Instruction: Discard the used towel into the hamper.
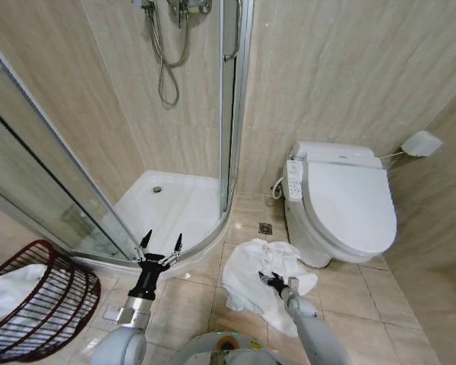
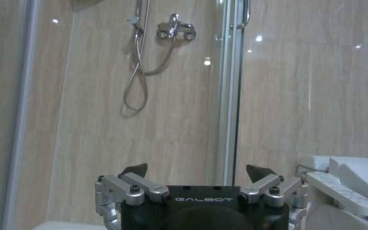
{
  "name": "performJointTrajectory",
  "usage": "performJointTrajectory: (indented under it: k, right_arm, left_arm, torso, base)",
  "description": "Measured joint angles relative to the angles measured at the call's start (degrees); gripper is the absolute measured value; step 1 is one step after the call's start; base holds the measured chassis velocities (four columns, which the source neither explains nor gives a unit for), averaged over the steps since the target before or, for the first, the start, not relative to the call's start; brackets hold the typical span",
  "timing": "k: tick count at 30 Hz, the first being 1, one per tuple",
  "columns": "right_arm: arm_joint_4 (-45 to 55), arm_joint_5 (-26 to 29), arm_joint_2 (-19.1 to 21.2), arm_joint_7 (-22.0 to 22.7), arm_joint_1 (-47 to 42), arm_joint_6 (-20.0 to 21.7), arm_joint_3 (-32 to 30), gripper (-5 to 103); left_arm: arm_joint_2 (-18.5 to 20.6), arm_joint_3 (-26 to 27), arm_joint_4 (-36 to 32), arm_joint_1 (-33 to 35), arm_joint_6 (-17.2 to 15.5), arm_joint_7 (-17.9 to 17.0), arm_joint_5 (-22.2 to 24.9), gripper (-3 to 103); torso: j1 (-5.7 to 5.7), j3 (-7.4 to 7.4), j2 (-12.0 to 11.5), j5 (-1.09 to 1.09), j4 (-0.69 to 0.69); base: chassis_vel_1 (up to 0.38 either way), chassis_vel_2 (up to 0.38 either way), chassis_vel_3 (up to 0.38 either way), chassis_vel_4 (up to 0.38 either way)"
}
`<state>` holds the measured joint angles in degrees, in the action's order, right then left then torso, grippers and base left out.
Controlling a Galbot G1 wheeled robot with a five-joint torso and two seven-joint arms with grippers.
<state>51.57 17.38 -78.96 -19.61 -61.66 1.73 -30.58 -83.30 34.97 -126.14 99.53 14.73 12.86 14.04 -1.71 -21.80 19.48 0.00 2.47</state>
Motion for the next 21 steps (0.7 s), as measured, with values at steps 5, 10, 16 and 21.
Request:
performJointTrajectory:
  k: [5,10,16,21]
  right_arm:
    - [0.08,0.03,-0.02,-0.07,-0.27,0.00,0.04,50]
    - [0.28,0.06,0.05,-0.37,-0.39,0.00,0.24,29]
    - [0.74,0.35,0.38,-0.35,-0.32,0.19,0.42,8]
    - [1.26,0.42,0.43,-0.18,-0.60,0.29,0.46,4]
  left_arm:
    - [0.00,0.00,0.00,0.00,0.00,0.00,0.00,100]
    - [0.00,0.00,0.00,0.00,0.00,0.00,0.00,100]
    - [0.00,0.00,0.00,0.00,0.00,0.00,0.00,100]
    - [0.00,0.00,0.00,0.00,0.00,0.00,0.00,100]
  torso:
    - [0.00,0.00,0.00,0.00,0.00]
    - [0.00,0.00,0.00,0.00,0.00]
    - [0.00,0.00,0.00,0.00,0.00]
    - [0.00,0.00,0.00,0.00,0.00]
  base:
    - [0.000,0.000,0.000,0.000]
    - [0.000,0.000,0.000,0.000]
    - [0.000,0.000,0.000,0.000]
    - [0.000,0.000,0.000,0.000]
